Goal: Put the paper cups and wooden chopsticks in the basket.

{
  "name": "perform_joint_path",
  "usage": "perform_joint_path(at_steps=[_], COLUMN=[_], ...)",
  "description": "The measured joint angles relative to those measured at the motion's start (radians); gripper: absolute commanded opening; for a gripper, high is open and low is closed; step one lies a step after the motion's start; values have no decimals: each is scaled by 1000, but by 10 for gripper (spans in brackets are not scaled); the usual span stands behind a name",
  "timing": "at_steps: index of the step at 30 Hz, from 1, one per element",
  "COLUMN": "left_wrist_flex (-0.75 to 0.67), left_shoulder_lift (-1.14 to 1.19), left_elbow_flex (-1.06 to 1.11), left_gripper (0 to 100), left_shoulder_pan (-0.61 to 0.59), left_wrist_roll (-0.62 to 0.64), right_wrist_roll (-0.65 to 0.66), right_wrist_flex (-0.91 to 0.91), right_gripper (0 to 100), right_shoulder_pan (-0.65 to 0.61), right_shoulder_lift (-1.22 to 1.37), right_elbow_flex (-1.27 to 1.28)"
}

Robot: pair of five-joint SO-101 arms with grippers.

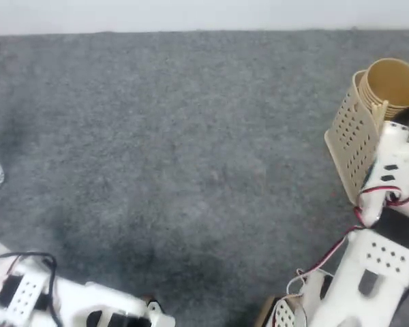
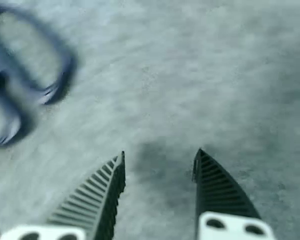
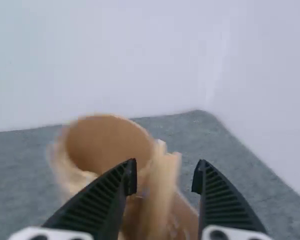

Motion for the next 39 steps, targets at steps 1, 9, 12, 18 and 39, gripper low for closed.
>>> perform_joint_path(at_steps=[1,9,12,18,39], left_wrist_flex=[0,91,212,387,910], left_shoulder_lift=[0,0,0,0,-376], left_elbow_flex=[0,-180,-341,-655,-1115], left_gripper=[218,218,218,218,185], left_shoulder_pan=[44,594,721,893,1160], left_wrist_roll=[0,0,6,245,397], right_wrist_roll=[-2,-11,-44,-166,-253], right_wrist_flex=[106,824,968,1103,1200], right_gripper=[187,187,187,187,191], right_shoulder_pan=[-38,-388,-437,-451,-654], right_shoulder_lift=[-12,-20,37,133,-388], right_elbow_flex=[-72,-578,-681,-713,-588])
